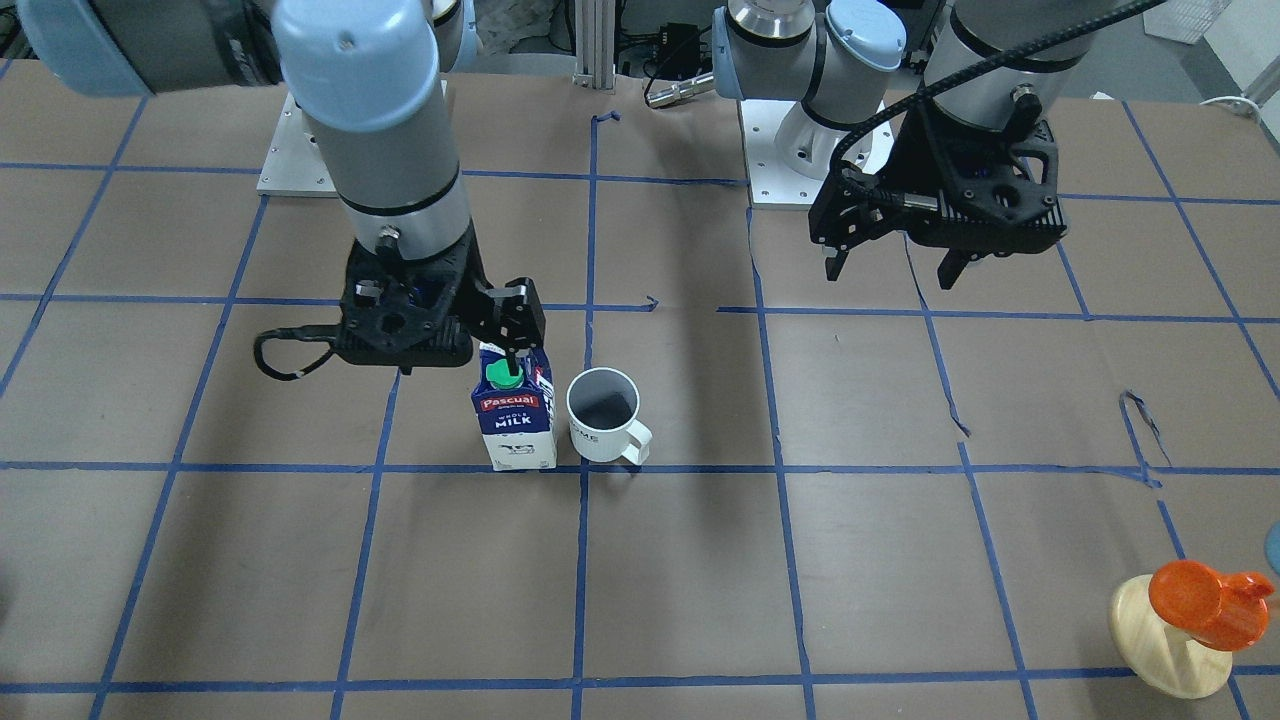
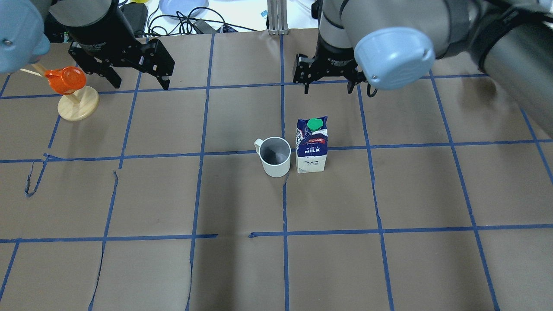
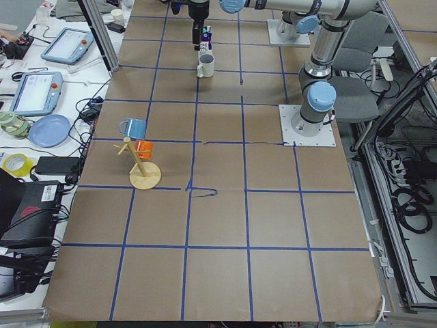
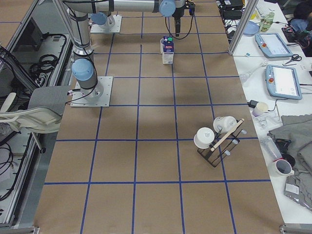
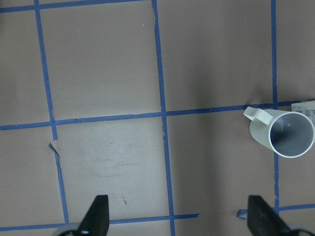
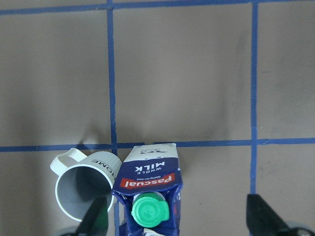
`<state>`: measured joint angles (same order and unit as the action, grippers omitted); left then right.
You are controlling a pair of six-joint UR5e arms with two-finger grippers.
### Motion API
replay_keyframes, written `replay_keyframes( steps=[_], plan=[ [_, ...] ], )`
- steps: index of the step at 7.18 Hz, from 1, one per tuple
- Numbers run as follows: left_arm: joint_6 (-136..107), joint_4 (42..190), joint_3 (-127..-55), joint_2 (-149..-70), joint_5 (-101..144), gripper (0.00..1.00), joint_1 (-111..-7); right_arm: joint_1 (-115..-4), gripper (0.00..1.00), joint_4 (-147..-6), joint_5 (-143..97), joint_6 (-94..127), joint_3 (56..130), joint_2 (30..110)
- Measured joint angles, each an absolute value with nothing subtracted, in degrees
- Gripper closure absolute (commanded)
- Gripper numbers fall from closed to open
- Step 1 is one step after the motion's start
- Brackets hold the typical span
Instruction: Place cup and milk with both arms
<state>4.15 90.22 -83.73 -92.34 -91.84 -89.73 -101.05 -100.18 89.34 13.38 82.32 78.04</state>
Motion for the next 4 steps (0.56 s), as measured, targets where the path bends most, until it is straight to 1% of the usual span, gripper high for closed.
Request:
replay_keyframes(
  steps=[1, 4],
  plan=[
    [4.0, 90.01, -83.83, -91.84, -92.37, 0.0, -89.04, -98.85, 0.0, -96.67, 89.52, 10.78, 80.56, 79.77],
    [3.48, 90.25, -84.21, -90.92, -93.01, 0.0, -88.01, -93.61, 0.0, -90.51, 89.73, 3.87, 79.69, 84.98]
  ],
)
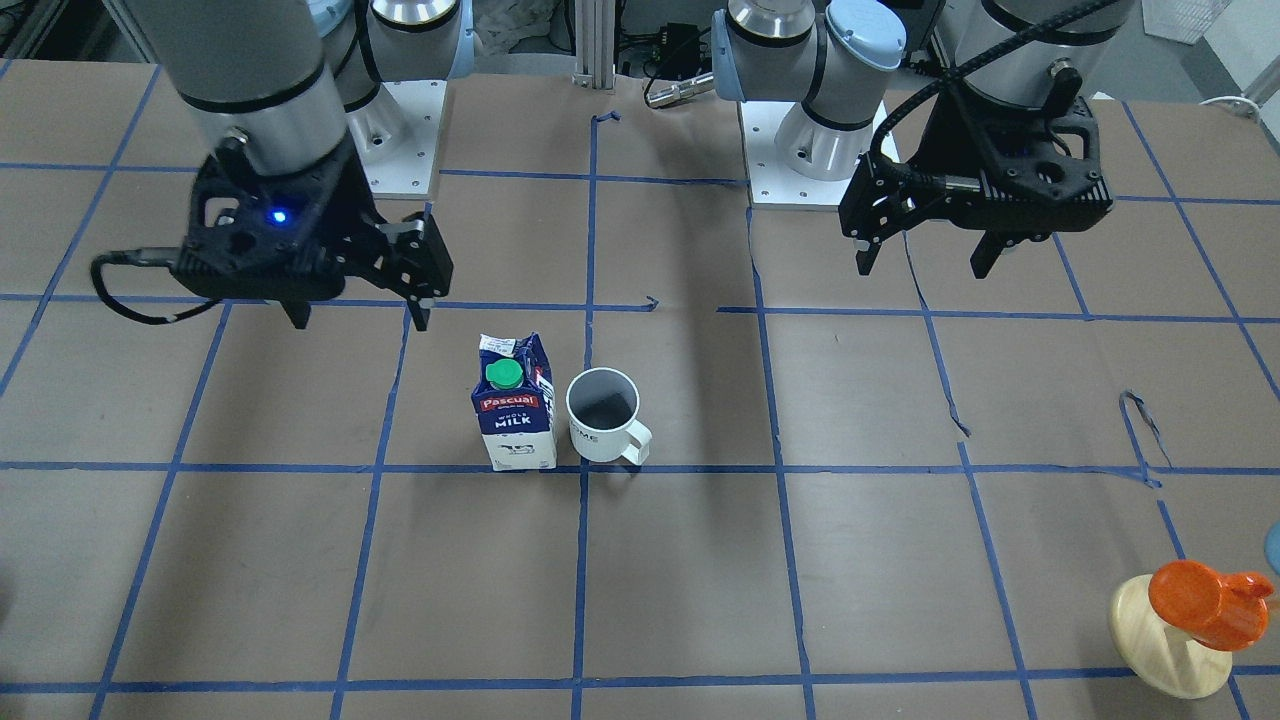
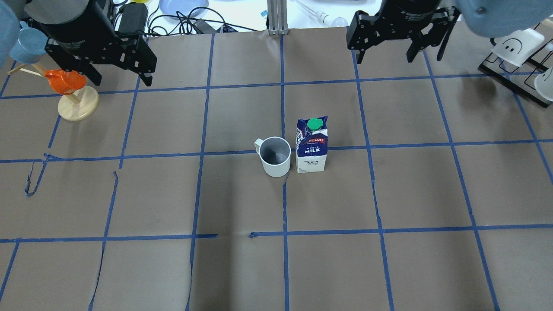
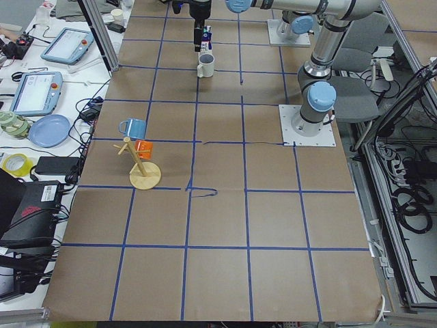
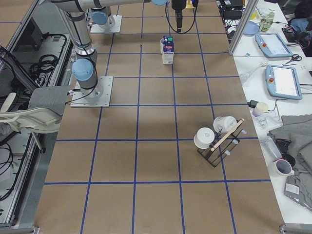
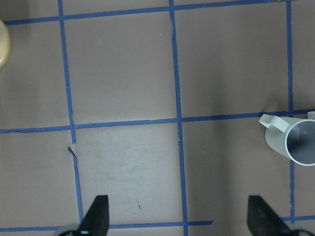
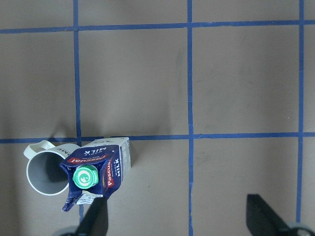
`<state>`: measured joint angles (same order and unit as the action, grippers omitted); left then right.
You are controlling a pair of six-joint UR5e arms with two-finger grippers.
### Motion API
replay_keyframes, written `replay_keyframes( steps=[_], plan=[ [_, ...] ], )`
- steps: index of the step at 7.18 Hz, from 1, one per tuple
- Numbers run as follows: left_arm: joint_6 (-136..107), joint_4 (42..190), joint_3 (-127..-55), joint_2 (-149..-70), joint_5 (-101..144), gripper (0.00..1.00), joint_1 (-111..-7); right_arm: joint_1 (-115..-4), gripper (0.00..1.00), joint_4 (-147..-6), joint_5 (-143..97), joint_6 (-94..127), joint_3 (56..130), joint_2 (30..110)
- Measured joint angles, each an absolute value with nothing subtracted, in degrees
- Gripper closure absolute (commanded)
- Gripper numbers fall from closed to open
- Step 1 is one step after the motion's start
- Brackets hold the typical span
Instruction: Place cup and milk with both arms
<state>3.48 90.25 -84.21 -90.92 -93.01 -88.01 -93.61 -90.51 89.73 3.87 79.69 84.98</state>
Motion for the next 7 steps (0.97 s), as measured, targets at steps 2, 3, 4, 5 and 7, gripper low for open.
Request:
replay_keyframes(
  steps=[2, 3, 4, 5, 7],
  plan=[
    [3.37, 90.47, -84.3, -90.87, -93.07, 0.0, -87.86, -93.06, 0.0, -83.96, 91.82, 0.99, 80.18, 88.43],
    [3.35, 90.51, -84.28, -90.87, -93.07, 0.0, -87.85, -93.04, 0.0, -82.54, 92.21, 0.41, 81.54, 90.15],
    [3.34, 90.5, -84.28, -90.87, -93.05, 0.0, -87.86, -93.01, 0.0, -82.65, 92.2, 0.41, 83.19, 91.56],
    [3.34, 90.47, -84.28, -90.88, -92.99, 0.0, -87.88, -93.01, 0.0, -83.42, 92.2, 0.6, 84.34, 92.33],
    [3.34, 90.42, -84.28, -90.88, -92.91, 0.0, -87.89, -93.07, 0.0, -84.32, 92.22, 0.65, 85.08, 92.71]
  ],
)
